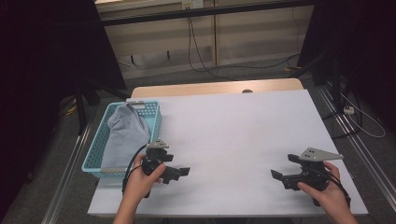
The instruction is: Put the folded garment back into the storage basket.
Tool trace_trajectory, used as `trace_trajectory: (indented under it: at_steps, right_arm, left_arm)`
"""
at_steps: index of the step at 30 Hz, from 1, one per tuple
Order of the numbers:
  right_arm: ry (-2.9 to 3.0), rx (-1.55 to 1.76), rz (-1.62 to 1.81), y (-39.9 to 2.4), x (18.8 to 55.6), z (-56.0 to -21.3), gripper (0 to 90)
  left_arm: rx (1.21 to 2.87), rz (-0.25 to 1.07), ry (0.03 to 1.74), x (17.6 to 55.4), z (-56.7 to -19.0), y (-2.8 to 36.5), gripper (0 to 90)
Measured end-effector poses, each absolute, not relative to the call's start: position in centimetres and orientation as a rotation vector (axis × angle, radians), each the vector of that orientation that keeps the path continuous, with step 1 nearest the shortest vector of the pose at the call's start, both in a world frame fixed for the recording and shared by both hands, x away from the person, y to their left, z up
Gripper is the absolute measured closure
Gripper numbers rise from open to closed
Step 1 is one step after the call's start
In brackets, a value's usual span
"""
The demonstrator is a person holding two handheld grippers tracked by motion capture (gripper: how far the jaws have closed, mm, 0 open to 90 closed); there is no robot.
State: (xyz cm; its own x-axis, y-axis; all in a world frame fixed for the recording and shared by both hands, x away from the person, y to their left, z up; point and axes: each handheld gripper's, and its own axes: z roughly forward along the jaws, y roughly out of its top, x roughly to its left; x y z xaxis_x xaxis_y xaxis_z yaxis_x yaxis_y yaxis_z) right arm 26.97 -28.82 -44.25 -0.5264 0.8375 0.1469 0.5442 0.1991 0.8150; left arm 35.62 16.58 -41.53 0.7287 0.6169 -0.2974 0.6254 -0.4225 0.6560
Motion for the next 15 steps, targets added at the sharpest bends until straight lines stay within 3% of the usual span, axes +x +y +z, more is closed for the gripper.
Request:
trace_trajectory:
  at_steps: [15]
  right_arm:
    - [2.178,1.277,1.203,-27.97,27.32,-44.92,8.4]
  left_arm:
    - [2.157,-0.015,0.909,35.47,-42.05,16.32,7.2]
